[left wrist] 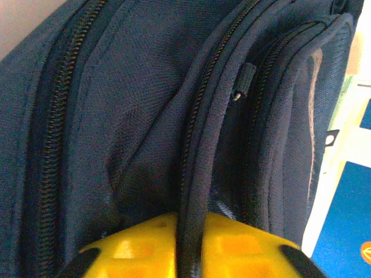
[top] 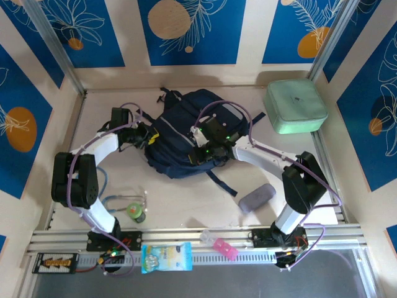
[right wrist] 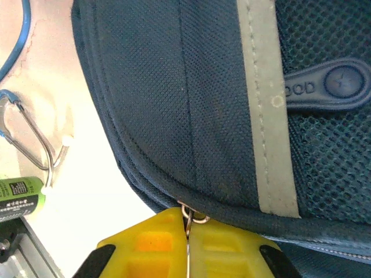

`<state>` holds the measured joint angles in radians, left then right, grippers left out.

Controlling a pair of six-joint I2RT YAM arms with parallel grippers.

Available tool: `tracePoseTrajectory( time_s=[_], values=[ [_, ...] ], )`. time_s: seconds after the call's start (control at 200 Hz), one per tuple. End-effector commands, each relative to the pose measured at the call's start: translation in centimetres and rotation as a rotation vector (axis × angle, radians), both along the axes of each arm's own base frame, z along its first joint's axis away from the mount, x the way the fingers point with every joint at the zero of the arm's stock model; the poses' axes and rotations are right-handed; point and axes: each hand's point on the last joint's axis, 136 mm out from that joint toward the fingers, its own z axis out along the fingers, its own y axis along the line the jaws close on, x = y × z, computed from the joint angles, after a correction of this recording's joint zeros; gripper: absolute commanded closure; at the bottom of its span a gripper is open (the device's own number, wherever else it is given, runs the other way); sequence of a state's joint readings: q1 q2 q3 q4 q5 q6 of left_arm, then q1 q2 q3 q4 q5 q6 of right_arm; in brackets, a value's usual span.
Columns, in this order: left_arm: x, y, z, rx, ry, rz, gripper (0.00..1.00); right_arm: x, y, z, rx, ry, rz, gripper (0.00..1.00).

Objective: Pack books, pencil case, and school supplies into a backpack

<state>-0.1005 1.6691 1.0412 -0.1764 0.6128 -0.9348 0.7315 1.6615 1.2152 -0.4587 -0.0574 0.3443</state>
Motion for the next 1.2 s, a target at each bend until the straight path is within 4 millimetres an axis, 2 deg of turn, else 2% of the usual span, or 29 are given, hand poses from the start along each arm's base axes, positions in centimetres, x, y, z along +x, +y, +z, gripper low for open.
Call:
tracePoseTrajectory(
  time_s=[0.0,0.145,0.21,0.3,0.4,0.525,0.665,0.825,0.89,1.035,1.195],
  values=[
    [-0.3,0.1,1.0,0.004,-0.022,0.024,0.75,0.0,1.2,1.5,0.097,0.044,-0.055,0.83],
    [-2.6,2.2,0.7,0.164,0.0,0.001,0.6,-0.6,-1.7,2.8,0.168,0.068,-0.158,0.6],
    [-3.8,3.3,1.0,0.243,-0.003,-0.01,0.56,-0.6,-3.2,3.3,0.2,0.084,-0.22,0.54],
    [-5.3,4.0,1.6,0.305,-0.023,-0.024,0.52,0.4,-5.5,3.6,0.237,0.133,-0.36,0.49],
    [-6.5,3.5,3.0,0.353,-0.075,-0.068,0.48,2.0,-7.0,3.4,0.293,0.227,-0.526,0.48],
    [-7.9,1.4,4.7,0.45,-0.157,-0.172,0.46,3.3,-6.5,2.8,0.311,0.326,-0.625,0.49],
    [-9.5,-2.1,5.6,0.542,-0.241,-0.316,0.45,4.5,-5.4,1.2,0.303,0.425,-0.701,0.53],
    [-10.8,-6.1,5.0,0.564,-0.305,-0.448,0.46,6.0,-4.6,-0.1,0.261,0.427,-0.739,0.58],
    [-11.1,-7.5,4.8,0.571,-0.327,-0.497,0.48,6.5,-4.3,-0.4,0.258,0.422,-0.737,0.63],
    [-11.8,-10.8,4.2,0.551,-0.367,-0.596,0.52,7.2,-3.8,-0.1,0.262,0.403,-0.714,0.84],
    [-12.0,-13.2,3.2,0.573,-0.385,-0.658,0.58,7.4,-3.5,1.9,0.304,0.37,-0.69,0.96]
  ],
)
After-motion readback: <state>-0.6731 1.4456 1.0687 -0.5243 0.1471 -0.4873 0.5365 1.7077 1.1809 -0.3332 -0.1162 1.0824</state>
